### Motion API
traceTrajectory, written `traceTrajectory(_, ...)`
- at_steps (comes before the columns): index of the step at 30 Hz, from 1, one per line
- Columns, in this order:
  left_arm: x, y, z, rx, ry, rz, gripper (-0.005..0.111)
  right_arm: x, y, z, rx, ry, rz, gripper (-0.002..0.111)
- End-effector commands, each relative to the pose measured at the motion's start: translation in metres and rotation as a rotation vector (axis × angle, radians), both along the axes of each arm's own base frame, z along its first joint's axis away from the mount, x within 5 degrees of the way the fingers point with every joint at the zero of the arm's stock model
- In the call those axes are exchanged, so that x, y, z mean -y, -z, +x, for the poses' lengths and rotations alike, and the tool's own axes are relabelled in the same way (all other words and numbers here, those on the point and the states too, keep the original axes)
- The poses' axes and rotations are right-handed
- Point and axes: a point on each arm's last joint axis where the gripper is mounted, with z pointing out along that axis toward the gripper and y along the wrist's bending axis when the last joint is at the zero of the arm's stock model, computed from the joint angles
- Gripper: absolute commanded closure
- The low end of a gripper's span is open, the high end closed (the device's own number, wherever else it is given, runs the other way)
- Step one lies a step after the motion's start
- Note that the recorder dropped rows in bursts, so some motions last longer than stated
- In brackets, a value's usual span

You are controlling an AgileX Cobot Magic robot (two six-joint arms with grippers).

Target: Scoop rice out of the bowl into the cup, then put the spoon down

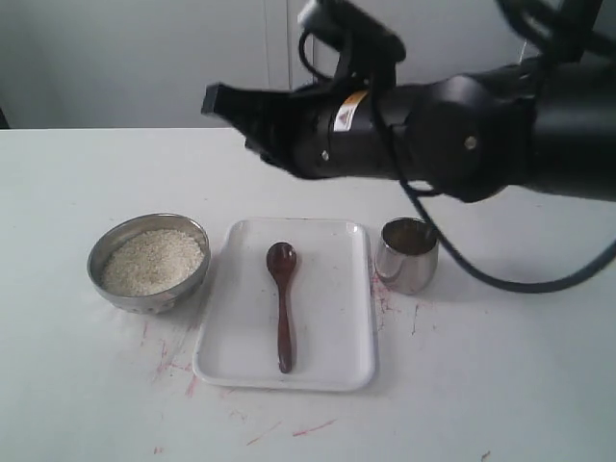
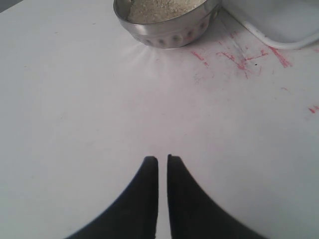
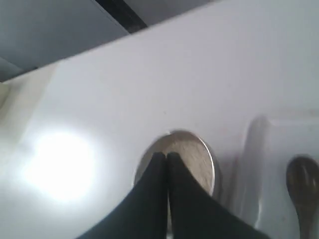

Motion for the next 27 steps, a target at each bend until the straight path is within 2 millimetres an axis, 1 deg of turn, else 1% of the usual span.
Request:
traceTrajectory(1, 0.000, 0.006, -0.001, -0.048, 0.005, 0.001, 0.092, 0.016, -0.058, -0.021, 0.335, -0.047, -0.056, 0.108)
traceTrajectory(3, 0.000, 0.006, -0.001, -0.048, 0.005, 0.001, 0.092, 0.024, -0.080, -0.033, 0.452, -0.055, -0.086, 0.108)
traceTrajectory(6, 0.000, 0.006, -0.001, -0.048, 0.005, 0.001, 0.092, 0.036, -0.104, -0.050, 0.597, -0.066, -0.157, 0.108)
traceTrajectory(10, 0.000, 0.006, -0.001, -0.048, 0.005, 0.001, 0.092, 0.052, -0.130, -0.074, 0.739, -0.069, -0.226, 0.108)
traceTrajectory(12, 0.000, 0.006, -0.001, -0.048, 0.005, 0.001, 0.092, 0.060, -0.142, -0.087, 0.789, -0.062, -0.233, 0.108)
traceTrajectory(15, 0.000, 0.006, -0.001, -0.048, 0.005, 0.001, 0.092, 0.072, -0.155, -0.105, 0.826, -0.061, -0.232, 0.108)
traceTrajectory(20, 0.000, 0.006, -0.001, -0.048, 0.005, 0.001, 0.092, 0.090, -0.170, -0.136, 0.876, -0.080, -0.278, 0.108)
traceTrajectory(27, 0.000, 0.006, -0.001, -0.048, 0.005, 0.001, 0.092, 0.110, -0.174, -0.172, 0.855, -0.140, -0.336, 0.108)
